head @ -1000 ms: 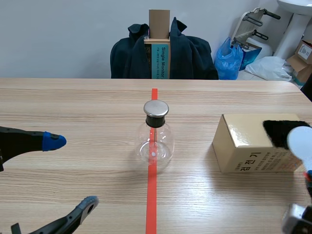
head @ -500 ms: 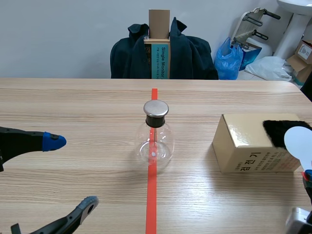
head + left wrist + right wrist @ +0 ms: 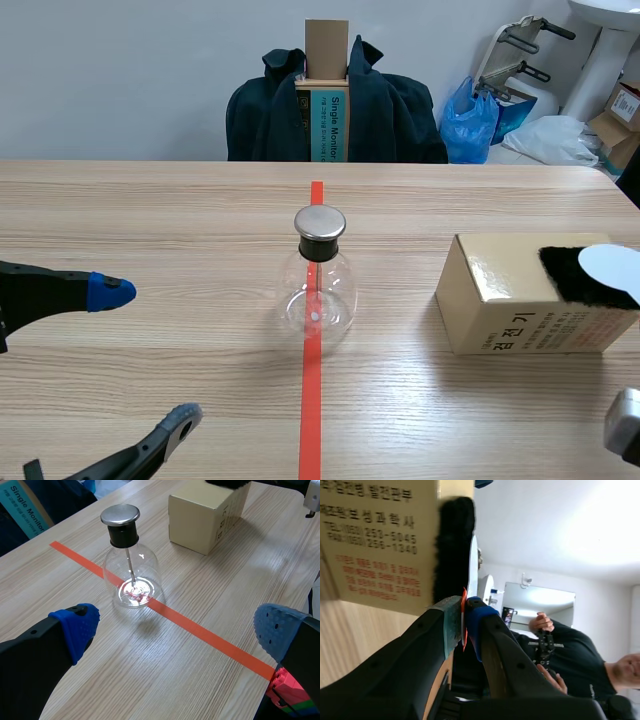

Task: Do the electroscope experiment.
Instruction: 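Rub the plate on the fur, then bring the plate to the electroscope and point at the metal foil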

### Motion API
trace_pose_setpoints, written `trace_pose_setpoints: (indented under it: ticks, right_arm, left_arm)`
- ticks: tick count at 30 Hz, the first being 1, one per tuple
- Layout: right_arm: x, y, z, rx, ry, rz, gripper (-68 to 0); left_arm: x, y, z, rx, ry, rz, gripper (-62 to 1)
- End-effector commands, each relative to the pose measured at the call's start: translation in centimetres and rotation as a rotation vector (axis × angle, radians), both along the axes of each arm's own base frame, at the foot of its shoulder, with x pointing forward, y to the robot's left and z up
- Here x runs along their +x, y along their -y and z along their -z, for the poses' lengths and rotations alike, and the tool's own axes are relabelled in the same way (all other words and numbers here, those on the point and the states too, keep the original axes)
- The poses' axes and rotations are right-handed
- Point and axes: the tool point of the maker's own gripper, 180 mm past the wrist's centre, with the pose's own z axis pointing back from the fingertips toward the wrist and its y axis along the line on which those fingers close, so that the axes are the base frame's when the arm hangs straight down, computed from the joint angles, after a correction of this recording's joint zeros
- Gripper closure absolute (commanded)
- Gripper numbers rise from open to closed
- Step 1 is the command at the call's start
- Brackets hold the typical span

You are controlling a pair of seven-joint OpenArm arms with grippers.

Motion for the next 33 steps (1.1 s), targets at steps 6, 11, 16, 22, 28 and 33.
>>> trace_pose_setpoints:
  ticks: [6,11,16,22,28,33]
  right_arm:
    - [0.7,-0.1,-4.9,-0.061,0.121,-0.024,-1.0]
    - [1.2,-0.8,-8.9,-0.07,0.223,-0.059,-1.0]
    - [1.6,-2.0,-15.2,-0.019,0.406,-0.091,-1.0]
    - [0.9,-2.6,-22.2,0.051,0.62,-0.091,-1.0]
    - [0.2,-2.8,-25.8,0.118,0.732,-0.08,-1.0]
    - [-0.4,-2.6,-28.0,0.179,0.805,-0.063,-1.0]
  left_arm:
    - [0.0,0.2,-0.3,-0.018,0.004,0.003,-62.3]
    - [0.3,-0.1,-0.2,0.001,0.008,0.02,-62.3]
    - [3.2,-1.9,1.5,0.031,-0.009,-0.012,-40.2]
    - [7.2,-3.9,5.8,0.091,-0.048,-0.045,-8.8]
    - [9.4,-3.2,8.7,0.055,-0.075,-0.02,-2.5]
    - [10.8,-0.7,9.5,-0.021,-0.062,-0.001,-2.5]
